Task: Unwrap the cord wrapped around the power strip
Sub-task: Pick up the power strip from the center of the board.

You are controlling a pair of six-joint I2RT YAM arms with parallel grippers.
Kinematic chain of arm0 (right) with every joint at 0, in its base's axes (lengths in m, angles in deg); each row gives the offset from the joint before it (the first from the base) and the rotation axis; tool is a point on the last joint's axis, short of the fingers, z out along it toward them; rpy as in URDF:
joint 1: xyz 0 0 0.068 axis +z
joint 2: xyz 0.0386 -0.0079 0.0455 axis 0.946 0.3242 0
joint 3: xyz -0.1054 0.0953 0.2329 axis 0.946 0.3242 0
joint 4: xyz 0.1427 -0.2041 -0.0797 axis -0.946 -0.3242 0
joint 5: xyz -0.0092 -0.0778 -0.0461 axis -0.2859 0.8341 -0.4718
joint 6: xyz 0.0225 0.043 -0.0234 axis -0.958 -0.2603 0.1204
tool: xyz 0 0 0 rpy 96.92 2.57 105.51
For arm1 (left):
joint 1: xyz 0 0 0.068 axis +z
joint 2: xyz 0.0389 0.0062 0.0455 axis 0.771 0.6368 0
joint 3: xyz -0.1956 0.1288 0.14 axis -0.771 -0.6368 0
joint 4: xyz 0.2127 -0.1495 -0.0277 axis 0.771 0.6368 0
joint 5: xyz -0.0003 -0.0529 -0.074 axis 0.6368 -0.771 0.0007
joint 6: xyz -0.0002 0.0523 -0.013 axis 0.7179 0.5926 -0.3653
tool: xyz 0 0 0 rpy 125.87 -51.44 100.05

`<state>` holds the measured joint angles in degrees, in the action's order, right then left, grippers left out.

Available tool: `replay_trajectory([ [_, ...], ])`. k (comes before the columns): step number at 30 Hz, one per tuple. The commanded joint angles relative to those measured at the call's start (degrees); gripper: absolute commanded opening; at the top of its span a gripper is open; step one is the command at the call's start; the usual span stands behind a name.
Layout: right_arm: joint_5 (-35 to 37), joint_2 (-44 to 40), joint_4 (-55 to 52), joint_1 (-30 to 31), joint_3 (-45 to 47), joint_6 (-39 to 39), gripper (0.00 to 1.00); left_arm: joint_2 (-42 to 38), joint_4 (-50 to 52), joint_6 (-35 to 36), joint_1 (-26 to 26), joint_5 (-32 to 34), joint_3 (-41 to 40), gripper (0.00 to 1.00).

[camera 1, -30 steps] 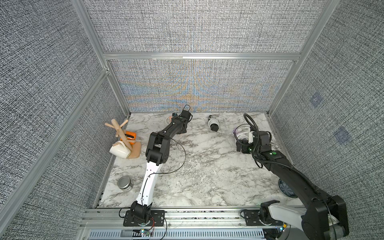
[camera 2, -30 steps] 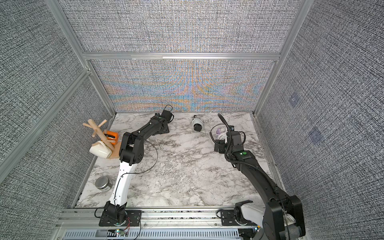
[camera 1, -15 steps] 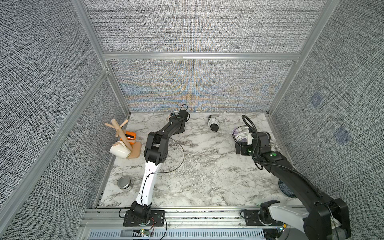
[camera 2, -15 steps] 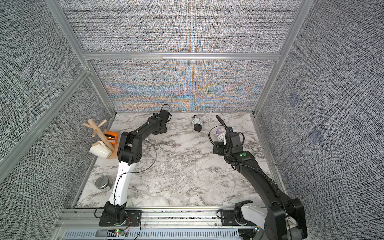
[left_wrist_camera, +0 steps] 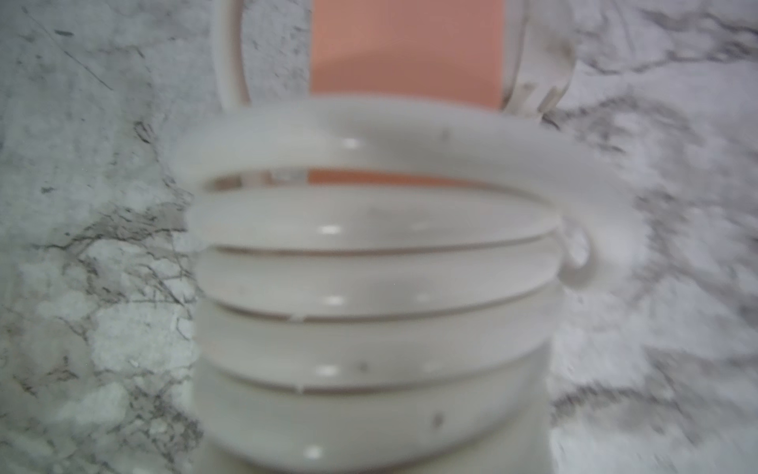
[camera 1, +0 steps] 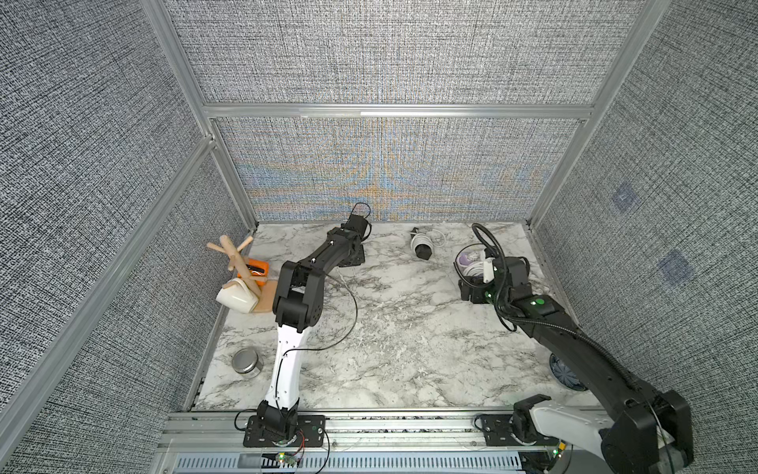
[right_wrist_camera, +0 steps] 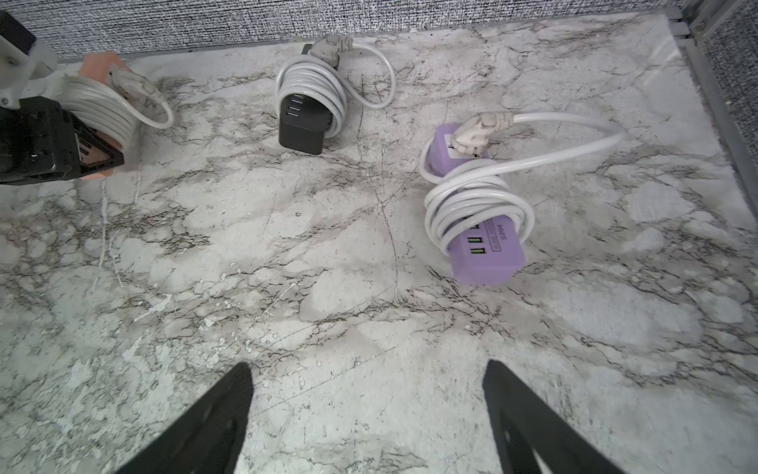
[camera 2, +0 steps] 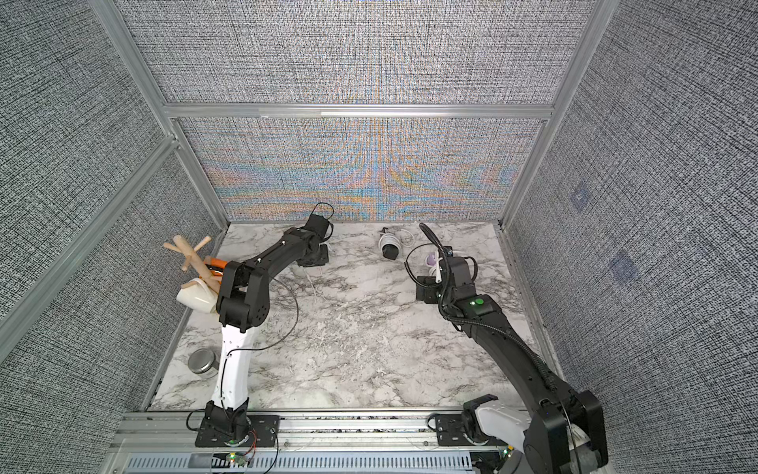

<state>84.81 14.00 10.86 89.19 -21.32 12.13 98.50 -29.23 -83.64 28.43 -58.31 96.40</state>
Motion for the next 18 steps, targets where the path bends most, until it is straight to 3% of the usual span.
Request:
replay_trajectory([
  [1, -8.5, 1.7, 0.9, 0.3, -2.3, 1.7, 0.9, -5.3, -2.8, 8.0, 0.0, -14.9, -5.4, 0.03],
  [4, -15.1, 4.1, 3.2, 0.9, -4.0, 4.4, 0.89, -9.3, -4.1, 14.4, -0.1, -33.2, -11.5, 0.0],
  [8, -18.4, 7.5, 4.9, 1.5, -5.8, 9.4, 0.89, -13.4, -3.8, 19.9, -0.2, -45.9, -17.9, 0.0],
  [12, -19.7, 10.3, 6.4, 3.3, -8.1, 13.4, 0.89, -18.3, -3.9, 25.0, -1.2, -48.7, -23.5, 0.0],
  [18, -19.7, 14.4, 10.4, 7.1, -10.1, 17.3, 0.9, -25.2, -8.9, 25.4, -4.6, -39.2, -30.8, 0.0],
])
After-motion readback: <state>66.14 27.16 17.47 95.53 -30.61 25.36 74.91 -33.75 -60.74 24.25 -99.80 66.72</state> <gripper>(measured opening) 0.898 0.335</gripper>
